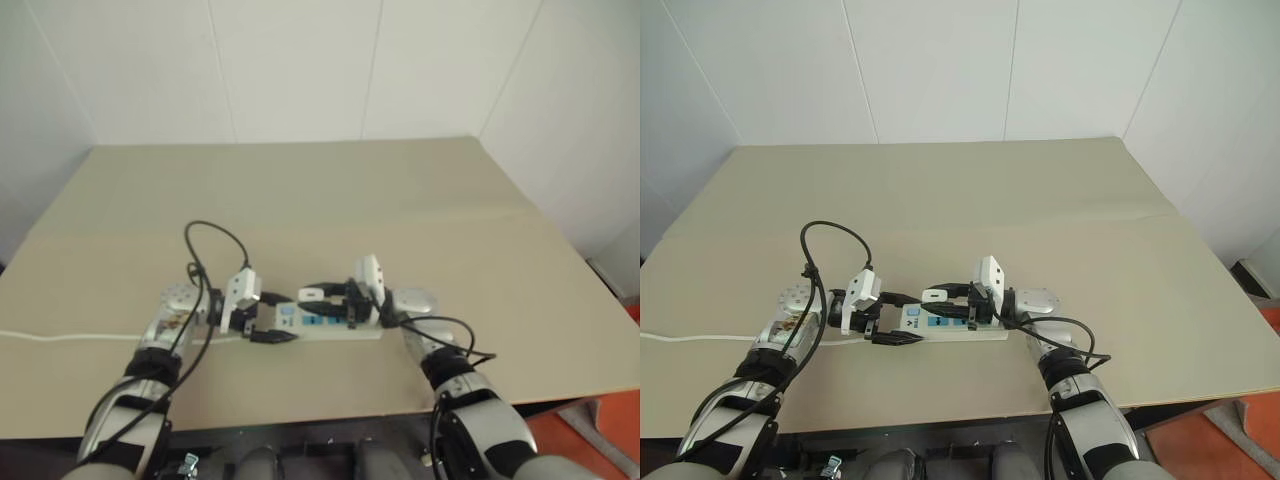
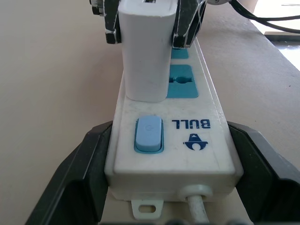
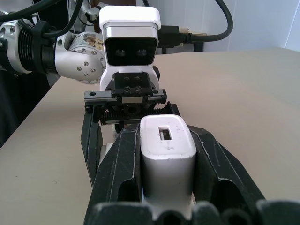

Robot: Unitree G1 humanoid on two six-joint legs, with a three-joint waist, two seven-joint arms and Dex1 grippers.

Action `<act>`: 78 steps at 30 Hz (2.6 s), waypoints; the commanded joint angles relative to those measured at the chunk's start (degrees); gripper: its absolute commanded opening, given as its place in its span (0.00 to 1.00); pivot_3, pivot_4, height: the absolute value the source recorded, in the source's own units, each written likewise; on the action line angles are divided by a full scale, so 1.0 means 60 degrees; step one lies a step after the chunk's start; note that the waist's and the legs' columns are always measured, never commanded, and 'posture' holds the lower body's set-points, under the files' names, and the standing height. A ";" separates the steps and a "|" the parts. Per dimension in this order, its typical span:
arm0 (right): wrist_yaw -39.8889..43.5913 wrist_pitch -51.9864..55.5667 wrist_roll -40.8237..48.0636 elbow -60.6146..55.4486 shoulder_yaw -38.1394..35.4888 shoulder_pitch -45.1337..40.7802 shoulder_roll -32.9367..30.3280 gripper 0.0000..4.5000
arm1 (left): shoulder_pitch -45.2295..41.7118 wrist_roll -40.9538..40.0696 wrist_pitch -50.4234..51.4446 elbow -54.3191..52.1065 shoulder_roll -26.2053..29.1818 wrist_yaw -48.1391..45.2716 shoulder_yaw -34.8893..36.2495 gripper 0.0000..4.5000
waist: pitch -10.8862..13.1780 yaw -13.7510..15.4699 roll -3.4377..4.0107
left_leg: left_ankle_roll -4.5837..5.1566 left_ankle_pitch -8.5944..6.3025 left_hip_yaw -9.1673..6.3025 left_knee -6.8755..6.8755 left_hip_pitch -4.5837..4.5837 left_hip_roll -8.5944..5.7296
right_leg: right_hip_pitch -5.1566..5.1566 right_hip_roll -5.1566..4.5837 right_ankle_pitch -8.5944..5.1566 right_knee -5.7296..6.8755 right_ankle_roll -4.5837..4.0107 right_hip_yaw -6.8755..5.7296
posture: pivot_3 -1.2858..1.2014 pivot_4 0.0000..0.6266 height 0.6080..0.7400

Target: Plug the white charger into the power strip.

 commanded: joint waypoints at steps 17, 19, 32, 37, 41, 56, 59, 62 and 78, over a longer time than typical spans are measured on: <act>-0.0228 0.0172 -0.0752 0.0314 0.0272 0.0603 -0.0716 1.00 | 0.0095 0.0160 -0.0273 0.0141 0.0110 -0.0523 -0.0401 0.72 | -0.0047 0.0054 -0.0020 | 0.0000 0.0000 0.0002 -0.0052 0.0015 0.0004 | 0.0008 0.0001 -0.0004 -0.0042 -0.0007 0.0002 | 0.52 0.24 1.00; -0.0156 0.0079 -0.0706 0.0138 0.0237 0.0645 -0.0808 1.00 | 0.0032 0.0068 0.0003 0.0171 0.0109 -0.0597 -0.0393 0.72 | -0.0047 0.0059 -0.0020 | 0.0000 0.0000 0.0002 -0.0063 0.0014 0.0003 | 0.0008 0.0000 -0.0004 -0.0050 -0.0007 0.0002 | 0.52 0.24 1.00; 0.0045 0.1287 0.0214 -0.3044 -0.0481 0.1299 -0.2008 1.00 | 0.0129 -0.1796 0.1063 -0.2191 0.0369 -0.0725 0.0850 1.00 | -0.0016 0.0137 0.0007 | 0.0000 0.0000 -0.0005 -0.0078 -0.0092 0.0003 | -0.0044 -0.0014 -0.0005 -0.0117 -0.0010 -0.0007 | 0.52 0.24 1.00; -0.0180 0.2291 0.1287 -0.5516 -0.1637 0.1966 -0.3352 1.00 | 0.0442 -0.2801 0.2116 -0.3105 0.1696 -0.1114 0.1851 1.00 | 0.0071 0.0138 0.0030 | -0.0003 0.0003 -0.0006 -0.0076 -0.0177 -0.0001 | -0.0125 -0.0040 -0.0004 -0.0116 -0.0009 -0.0003 | 0.52 0.24 1.00; 0.0025 0.3366 0.1976 -0.7311 -0.2835 0.2974 -0.5330 1.00 | 0.0588 -0.2360 0.1134 -0.1974 0.3407 -0.1217 0.1654 1.00 | 0.0158 0.0146 0.0092 | -0.0011 0.0009 -0.0004 -0.0074 -0.0221 -0.0008 | -0.0182 -0.0026 -0.0002 -0.0108 -0.0008 -0.0006 | 0.52 0.24 1.00; 0.0869 0.4310 0.2063 -0.8938 -0.6790 0.7326 -0.8712 1.00 | 0.1313 -0.2846 -0.0081 -0.0752 0.5520 -0.1217 0.0911 1.00 | 0.0213 0.0309 0.0082 | -0.0010 0.0008 0.0067 -0.0060 -0.0233 0.0007 | -0.0175 -0.0005 -0.0001 -0.0120 -0.0010 -0.0015 | 0.52 0.24 1.00; 0.0682 0.4355 0.1996 -0.9094 -0.6860 0.7533 -0.8641 1.00 | 0.1297 -0.2945 0.0144 -0.0969 0.5345 -0.1217 0.0947 1.00 | 0.0214 0.0333 0.0081 | -0.0010 0.0008 0.0095 -0.0060 -0.0244 0.0005 | -0.0183 -0.0006 -0.0001 -0.0121 -0.0010 -0.0015 | 0.52 0.24 1.00; 0.0519 0.4354 0.1786 -0.9103 -0.6832 0.7690 -0.8680 1.00 | 0.1289 -0.2861 0.0248 -0.1077 0.5212 -0.1217 0.1010 1.00 | 0.0215 0.0336 0.0077 | -0.0010 0.0009 0.0103 -0.0055 -0.0245 0.0003 | -0.0182 -0.0008 -0.0001 -0.0121 -0.0009 -0.0013 | 0.52 0.24 1.00; 0.0389 0.4002 0.1400 -0.9125 -0.7072 0.8243 -0.8557 1.00 | 0.1201 -0.2795 0.0673 -0.1286 0.5069 -0.1217 0.1345 1.00 | 0.0216 0.0355 0.0076 | -0.0010 0.0009 0.0109 -0.0049 -0.0245 0.0003 | -0.0181 -0.0007 0.0000 -0.0118 -0.0009 -0.0011 | 0.52 0.24 1.00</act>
